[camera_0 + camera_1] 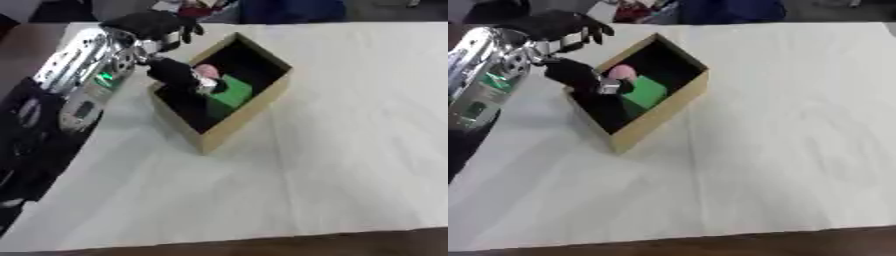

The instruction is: Pick up objects on the table and place them in the box.

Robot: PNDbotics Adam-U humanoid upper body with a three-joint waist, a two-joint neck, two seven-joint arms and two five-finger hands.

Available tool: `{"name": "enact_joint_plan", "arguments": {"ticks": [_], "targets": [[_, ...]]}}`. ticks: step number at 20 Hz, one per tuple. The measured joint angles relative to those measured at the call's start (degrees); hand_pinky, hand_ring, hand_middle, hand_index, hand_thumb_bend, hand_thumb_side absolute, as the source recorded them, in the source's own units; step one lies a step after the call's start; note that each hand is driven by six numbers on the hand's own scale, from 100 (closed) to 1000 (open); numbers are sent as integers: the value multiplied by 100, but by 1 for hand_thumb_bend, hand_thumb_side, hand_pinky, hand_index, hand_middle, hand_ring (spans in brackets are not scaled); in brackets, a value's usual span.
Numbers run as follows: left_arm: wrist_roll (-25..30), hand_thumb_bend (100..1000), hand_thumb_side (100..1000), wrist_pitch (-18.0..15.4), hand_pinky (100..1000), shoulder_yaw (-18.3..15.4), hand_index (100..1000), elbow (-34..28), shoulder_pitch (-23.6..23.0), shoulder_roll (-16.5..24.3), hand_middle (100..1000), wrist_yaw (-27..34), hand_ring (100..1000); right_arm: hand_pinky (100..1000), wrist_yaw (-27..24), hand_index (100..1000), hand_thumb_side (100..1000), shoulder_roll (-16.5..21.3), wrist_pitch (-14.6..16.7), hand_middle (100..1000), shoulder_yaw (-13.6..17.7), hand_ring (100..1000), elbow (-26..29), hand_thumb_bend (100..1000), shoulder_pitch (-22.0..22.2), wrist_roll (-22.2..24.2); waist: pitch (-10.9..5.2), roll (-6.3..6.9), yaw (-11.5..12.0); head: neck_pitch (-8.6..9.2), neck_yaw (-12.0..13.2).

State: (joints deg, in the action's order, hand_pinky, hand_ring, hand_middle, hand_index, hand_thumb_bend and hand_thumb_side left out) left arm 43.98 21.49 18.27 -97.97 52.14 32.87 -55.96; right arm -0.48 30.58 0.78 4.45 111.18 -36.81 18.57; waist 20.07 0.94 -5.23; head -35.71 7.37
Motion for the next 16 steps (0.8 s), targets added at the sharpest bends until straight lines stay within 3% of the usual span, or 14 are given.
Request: {"name": "enact_joint_plan", "arguments": {"ticks": [4, 8, 12, 16], "targets": [[-417, 499, 954, 253, 805, -236, 953, -505, -144, 45, 775, 6, 809, 970, -10, 871, 756, 0, -7, 621, 13, 982, 2, 100, 1, -30, 0, -4, 13, 2, -6], [-1260, 385, 999, 644, 810, -623, 948, -1225, -403, 44, 764, 65, 794, 971, -19, 871, 752, 0, -23, 620, 48, 983, 5, 100, 9, -77, 0, -18, 49, 5, -17], [-2863, 283, 1000, 845, 802, -977, 944, -1520, -751, -8, 740, 654, 767, 972, -46, 872, 747, 0, -35, 619, 78, 983, 16, 100, 53, -123, 1, -36, 75, 19, -19], [-4690, 242, 1000, 648, 786, -1235, 929, -1552, -1169, -129, 711, 1670, 741, 971, -98, 871, 739, -1, -32, 618, 91, 982, 30, 100, 56, -171, 4, -53, 95, 52, -19]]}}
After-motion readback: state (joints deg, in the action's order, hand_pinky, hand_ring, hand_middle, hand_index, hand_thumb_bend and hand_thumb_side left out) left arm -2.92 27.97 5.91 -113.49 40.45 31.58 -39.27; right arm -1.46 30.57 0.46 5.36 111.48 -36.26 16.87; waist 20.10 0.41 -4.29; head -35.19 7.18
